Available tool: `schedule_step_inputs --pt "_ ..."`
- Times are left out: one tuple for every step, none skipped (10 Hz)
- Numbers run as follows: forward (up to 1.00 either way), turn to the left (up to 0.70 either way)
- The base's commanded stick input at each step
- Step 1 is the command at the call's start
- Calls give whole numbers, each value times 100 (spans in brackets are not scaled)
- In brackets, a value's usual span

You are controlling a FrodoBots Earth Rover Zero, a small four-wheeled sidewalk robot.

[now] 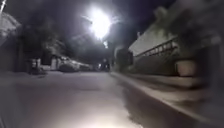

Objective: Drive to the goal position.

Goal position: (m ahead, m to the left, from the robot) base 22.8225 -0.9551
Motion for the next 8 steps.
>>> schedule_step_inputs --pt "70 0" --pt "70 0" --pt "70 0" --pt "70 0" --pt "70 0" --pt "70 0" --pt "70 0" --pt "70 0"
